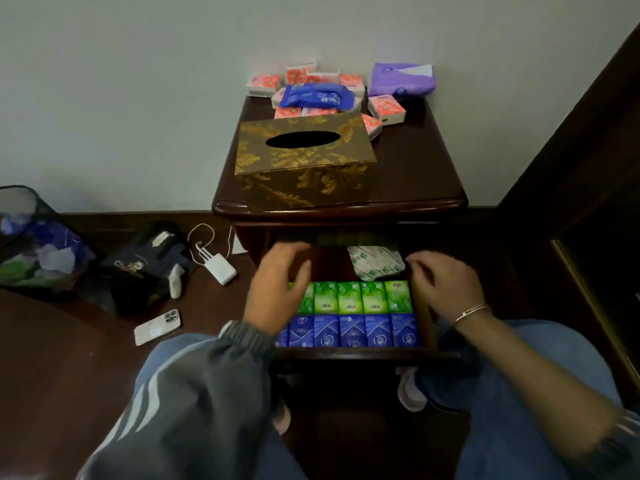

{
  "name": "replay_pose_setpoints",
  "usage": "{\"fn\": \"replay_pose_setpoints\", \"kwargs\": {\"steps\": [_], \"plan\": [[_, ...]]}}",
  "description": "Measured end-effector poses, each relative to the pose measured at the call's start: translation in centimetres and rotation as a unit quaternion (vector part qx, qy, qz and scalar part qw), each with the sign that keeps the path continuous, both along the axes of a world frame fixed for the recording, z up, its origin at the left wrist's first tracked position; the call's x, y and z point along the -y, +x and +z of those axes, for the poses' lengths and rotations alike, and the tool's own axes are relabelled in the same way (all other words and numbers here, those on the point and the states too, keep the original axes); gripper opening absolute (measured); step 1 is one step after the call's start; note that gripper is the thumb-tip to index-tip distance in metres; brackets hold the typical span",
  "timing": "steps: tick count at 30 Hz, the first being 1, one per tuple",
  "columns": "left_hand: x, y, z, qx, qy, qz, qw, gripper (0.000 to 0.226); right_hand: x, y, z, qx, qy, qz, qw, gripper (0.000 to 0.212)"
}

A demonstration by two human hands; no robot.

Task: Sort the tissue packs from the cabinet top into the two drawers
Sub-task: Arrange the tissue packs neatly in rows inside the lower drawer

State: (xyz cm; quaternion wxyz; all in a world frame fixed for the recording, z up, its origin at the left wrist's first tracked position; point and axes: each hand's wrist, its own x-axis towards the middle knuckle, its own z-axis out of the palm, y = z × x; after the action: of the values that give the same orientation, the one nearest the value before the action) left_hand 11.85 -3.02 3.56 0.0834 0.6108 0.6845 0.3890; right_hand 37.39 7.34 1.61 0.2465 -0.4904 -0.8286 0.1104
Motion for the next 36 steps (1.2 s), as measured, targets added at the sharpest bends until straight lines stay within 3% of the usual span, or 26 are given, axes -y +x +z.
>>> {"fn": "replay_pose_setpoints", "kwargs": {"steps": [3,5,9,12,16,19,21,23,25,27,29,32,36], "plan": [[-1.6,-2.7,5.0,-0.09,0.11,0.064,0.988,0.036,-3.2,0.8,3.8,-0.05,0.136,-0.037,0.989,0.028],[-3.0,-4.2,7.4,-0.144,0.128,0.09,0.977,0.048,-5.7,0.7,4.9,0.009,0.082,-0.057,0.995,0.046],[-6.1,-6.1,9.5,-0.272,-0.001,0.072,0.96,0.074,-8.0,-0.3,3.8,0.166,-0.053,-0.068,0.982,0.071],[-8.1,-7.0,9.3,-0.323,-0.121,0.037,0.938,0.086,-8.0,-0.5,2.6,0.145,-0.045,-0.067,0.986,0.074],[-9.3,-7.5,8.8,-0.253,-0.134,0.015,0.958,0.081,-8.3,0.1,2.8,0.077,-0.1,-0.045,0.991,0.068],[-9.3,-7.3,8.9,-0.215,-0.132,0.016,0.968,0.077,-7.9,0.0,4.7,-0.064,-0.173,-0.043,0.982,0.051],[-8.2,-6.7,9.1,-0.227,-0.12,0.02,0.966,0.077,-6.7,-0.6,6.4,-0.164,-0.167,-0.048,0.971,0.04],[-6.1,-5.6,9.0,-0.241,-0.094,-0.002,0.966,0.077,-4.8,-1.6,8.1,-0.255,-0.211,-0.02,0.944,0.033],[-3.4,-4.2,8.6,-0.265,-0.065,-0.037,0.961,0.078,-2.5,-2.5,9.4,-0.33,-0.339,0.014,0.881,0.034],[-0.5,-2.9,7.9,-0.287,-0.044,-0.054,0.955,0.077,0.0,-2.4,9.9,-0.348,-0.427,0.043,0.833,0.051],[2.2,-1.9,7.0,-0.287,-0.031,-0.057,0.956,0.077,2.4,-2.0,9.0,-0.34,-0.452,0.058,0.822,0.067],[5.8,-0.5,4.8,-0.267,-0.042,-0.037,0.962,0.077,6.1,-1.7,5.9,-0.347,-0.456,0.032,0.819,0.061],[8.6,0.9,1.0,-0.189,-0.144,-0.006,0.971,0.077,9.1,-2.1,2.1,-0.334,-0.443,-0.037,0.831,0.054]]}}
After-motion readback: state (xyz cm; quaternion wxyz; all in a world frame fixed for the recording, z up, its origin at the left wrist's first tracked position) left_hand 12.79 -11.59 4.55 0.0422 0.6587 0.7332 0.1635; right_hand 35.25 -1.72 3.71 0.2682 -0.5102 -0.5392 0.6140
